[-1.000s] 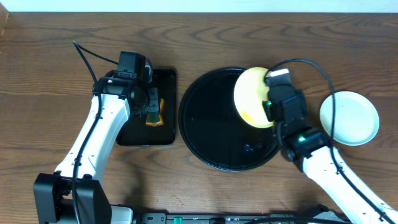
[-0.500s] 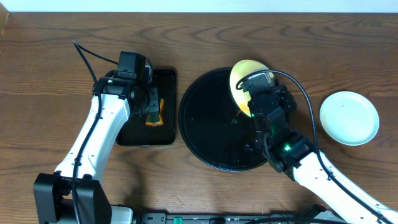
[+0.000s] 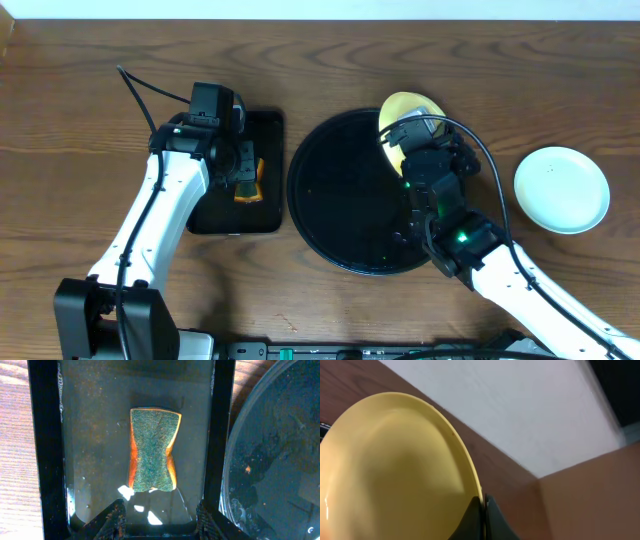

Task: Clean dirty plates on tray and stack at the side
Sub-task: 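Lower the yellow plate onto the pale green stack and release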

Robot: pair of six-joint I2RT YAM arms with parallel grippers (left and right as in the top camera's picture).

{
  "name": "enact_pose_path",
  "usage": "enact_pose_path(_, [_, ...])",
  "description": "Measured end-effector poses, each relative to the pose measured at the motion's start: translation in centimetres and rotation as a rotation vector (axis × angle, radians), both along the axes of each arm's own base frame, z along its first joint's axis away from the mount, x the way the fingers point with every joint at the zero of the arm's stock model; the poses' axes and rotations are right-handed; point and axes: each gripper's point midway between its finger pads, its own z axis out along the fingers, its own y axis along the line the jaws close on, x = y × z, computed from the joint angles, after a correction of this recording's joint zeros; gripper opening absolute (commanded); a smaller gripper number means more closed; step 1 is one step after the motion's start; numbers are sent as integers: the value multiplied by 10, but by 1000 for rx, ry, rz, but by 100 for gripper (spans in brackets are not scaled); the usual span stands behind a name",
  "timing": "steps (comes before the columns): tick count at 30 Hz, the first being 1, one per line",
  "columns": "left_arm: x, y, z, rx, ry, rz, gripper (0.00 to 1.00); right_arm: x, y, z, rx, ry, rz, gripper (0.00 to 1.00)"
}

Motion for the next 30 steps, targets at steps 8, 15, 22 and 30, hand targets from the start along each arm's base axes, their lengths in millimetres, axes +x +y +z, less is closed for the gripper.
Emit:
enact_pose_path(8, [0,0,0,0,0,0,47,-3,-54,-38,263,83,-217,1])
enact_pose_path(15, [0,0,0,0,0,0,47,4,-123,-54,523,67,-427,1])
enact_pose_path(22, [0,0,0,0,0,0,47,-16,-199,-76,750,58,-675,1])
enact_pose_path(30, [0,0,0,0,0,0,47,-60,-267,-94,919,-11,-982,1])
